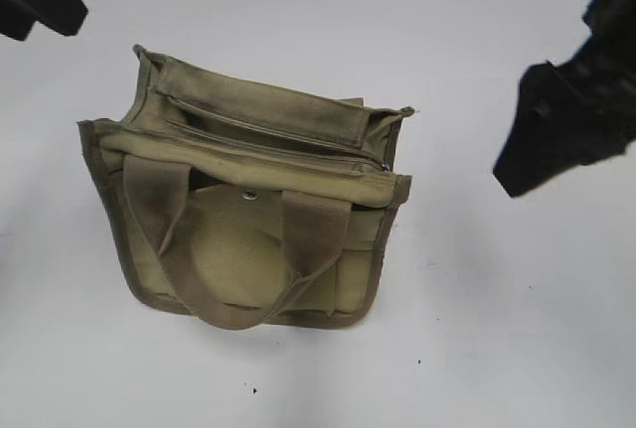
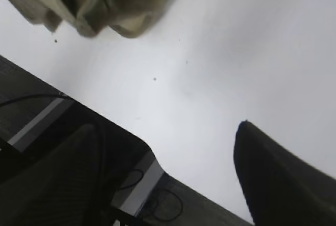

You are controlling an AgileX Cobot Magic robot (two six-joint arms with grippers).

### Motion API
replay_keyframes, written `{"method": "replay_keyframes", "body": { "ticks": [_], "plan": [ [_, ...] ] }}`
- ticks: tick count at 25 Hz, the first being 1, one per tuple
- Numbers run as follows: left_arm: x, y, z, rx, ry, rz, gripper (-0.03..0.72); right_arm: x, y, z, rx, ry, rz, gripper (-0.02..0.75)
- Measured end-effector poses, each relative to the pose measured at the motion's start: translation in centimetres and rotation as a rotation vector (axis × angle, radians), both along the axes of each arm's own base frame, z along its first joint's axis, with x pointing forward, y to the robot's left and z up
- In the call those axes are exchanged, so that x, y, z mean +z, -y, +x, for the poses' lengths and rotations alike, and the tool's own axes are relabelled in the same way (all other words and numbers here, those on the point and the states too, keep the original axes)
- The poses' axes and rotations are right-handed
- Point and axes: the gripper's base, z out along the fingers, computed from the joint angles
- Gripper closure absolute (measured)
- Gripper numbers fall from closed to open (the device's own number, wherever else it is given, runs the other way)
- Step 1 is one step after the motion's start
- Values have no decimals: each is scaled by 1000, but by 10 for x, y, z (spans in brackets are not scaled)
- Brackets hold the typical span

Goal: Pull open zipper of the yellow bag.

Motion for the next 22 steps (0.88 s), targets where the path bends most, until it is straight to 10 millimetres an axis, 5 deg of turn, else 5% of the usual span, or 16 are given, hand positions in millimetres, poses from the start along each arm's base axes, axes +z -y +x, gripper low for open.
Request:
{"method": "replay_keyframes", "body": {
  "ticks": [7,15,22],
  "plan": [
    [7,-30,-59,45,75,91,256,-13,39,-71,-73,47,-69,134],
    [-42,-68,-167,60,163,108,256,-32,74,-149,-90,219,-20,143],
    [-81,-90,-233,83,385,37,256,-51,96,-191,-142,376,20,144]
  ]
}}
